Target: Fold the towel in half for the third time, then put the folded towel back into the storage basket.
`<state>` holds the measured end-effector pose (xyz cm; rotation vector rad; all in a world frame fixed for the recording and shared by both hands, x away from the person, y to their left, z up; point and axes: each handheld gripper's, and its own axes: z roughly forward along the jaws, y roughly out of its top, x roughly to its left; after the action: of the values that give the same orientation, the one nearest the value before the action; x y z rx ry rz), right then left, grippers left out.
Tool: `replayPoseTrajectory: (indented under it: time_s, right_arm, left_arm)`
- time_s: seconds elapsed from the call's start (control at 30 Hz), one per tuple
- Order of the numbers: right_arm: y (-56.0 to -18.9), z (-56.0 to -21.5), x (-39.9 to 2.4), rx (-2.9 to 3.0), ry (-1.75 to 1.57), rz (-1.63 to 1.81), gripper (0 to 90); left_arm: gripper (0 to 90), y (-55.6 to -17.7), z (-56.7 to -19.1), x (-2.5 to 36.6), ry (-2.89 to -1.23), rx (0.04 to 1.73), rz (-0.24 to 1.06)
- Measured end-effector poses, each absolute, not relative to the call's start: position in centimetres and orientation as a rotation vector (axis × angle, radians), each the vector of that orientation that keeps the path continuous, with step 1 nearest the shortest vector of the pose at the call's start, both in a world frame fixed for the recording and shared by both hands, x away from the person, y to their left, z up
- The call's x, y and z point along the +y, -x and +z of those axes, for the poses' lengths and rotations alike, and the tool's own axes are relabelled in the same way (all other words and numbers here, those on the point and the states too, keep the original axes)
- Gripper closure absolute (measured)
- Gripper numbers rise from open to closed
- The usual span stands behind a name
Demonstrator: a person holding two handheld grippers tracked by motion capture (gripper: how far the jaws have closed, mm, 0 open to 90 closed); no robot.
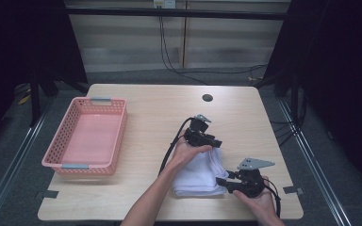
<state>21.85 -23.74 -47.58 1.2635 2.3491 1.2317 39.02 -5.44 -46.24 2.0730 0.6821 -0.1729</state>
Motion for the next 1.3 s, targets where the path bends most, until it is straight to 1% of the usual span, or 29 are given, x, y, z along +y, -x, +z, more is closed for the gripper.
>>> replayPoseTrajectory:
  time_s: [0.1,0.13,0.17,0.23,0.27,0.47,0.67,0.7,0.73,0.8,0.97,1.03,1.13,1.17,1.2,1.27,1.3]
  right_arm:
    - [-21.9,-47.2,-24.5,2.325,-1.303,1.233,42.2]
    - [-22.0,-47.0,-24.8,2.304,-1.315,1.233,38.8]
    - [-22.1,-46.8,-25.0,2.284,-1.322,1.224,38.2]
    - [-22.9,-46.3,-25.3,2.247,-1.341,1.204,33.0]
    - [-23.2,-46.1,-25.3,2.237,-1.347,1.213,31.7]
    - [-28.0,-44.8,-24.1,2.215,-1.324,1.225,24.6]
    - [-32.6,-44.9,-21.6,2.24,-1.272,1.189,25.5]
    - [-33.2,-45.2,-21.3,2.245,-1.277,1.172,27.2]
    - [-33.7,-45.5,-21.0,2.253,-1.274,1.119,29.9]
    - [-34.2,-46.5,-20.9,2.266,-1.297,1.057,38.0]
    - [-33.8,-47.9,-23.2,2.288,-1.338,1.024,57.0]
    - [-33.9,-48.4,-24.0,2.3,-1.343,1.032,59.0]
    - [-34.0,-49.1,-24.3,2.326,-1.336,1.033,58.7]
    - [-34.0,-49.3,-24.3,2.327,-1.322,1.039,57.0]
    - [-34.1,-49.4,-24.4,2.33,-1.31,1.049,52.9]
    - [-34.4,-49.5,-24.8,2.322,-1.329,1.056,41.8]
    - [-34.6,-49.5,-25.0,2.324,-1.341,1.062,38.6]
  left_arm:
    - [43.4,-38.8,-45.3,-4.6,-2.064,0.675,-0.156]
    - [42.5,-38.7,-44.9,-4.2,-2.064,0.675,-0.139]
    - [40.8,-38.5,-44.6,-3.8,-2.057,0.669,-0.121]
    - [39.7,-38.2,-44.1,-2.8,-2.055,0.658,-0.113]
    - [39.0,-38.0,-43.9,-2.2,-2.051,0.659,-0.099]
    - [38.7,-36.5,-43.7,1.3,-2.075,0.669,-0.071]
    - [38.6,-34.4,-44.3,4.9,-2.091,0.682,-0.053]
    - [38.2,-34.0,-44.5,5.5,-2.092,0.683,-0.046]
    - [38.1,-33.5,-44.7,6.0,-2.088,0.686,-0.053]
    - [37.6,-32.6,-45.0,7.0,-2.1,0.689,-0.041]
    - [34.4,-29.9,-45.3,9.3,-2.127,0.698,-0.039]
    - [33.0,-28.6,-45.6,10.0,-2.128,0.699,-0.047]
    - [32.0,-26.9,-46.5,10.5,-2.158,0.693,-0.017]
    - [31.2,-26.6,-46.8,10.5,-2.167,0.687,-0.045]
    - [30.1,-26.4,-47.0,10.5,-2.177,0.686,-0.056]
    - [29.1,-25.8,-47.6,10.4,-2.178,0.702,-0.077]
    - [28.9,-25.5,-47.8,10.3,-2.192,0.704,-0.08]
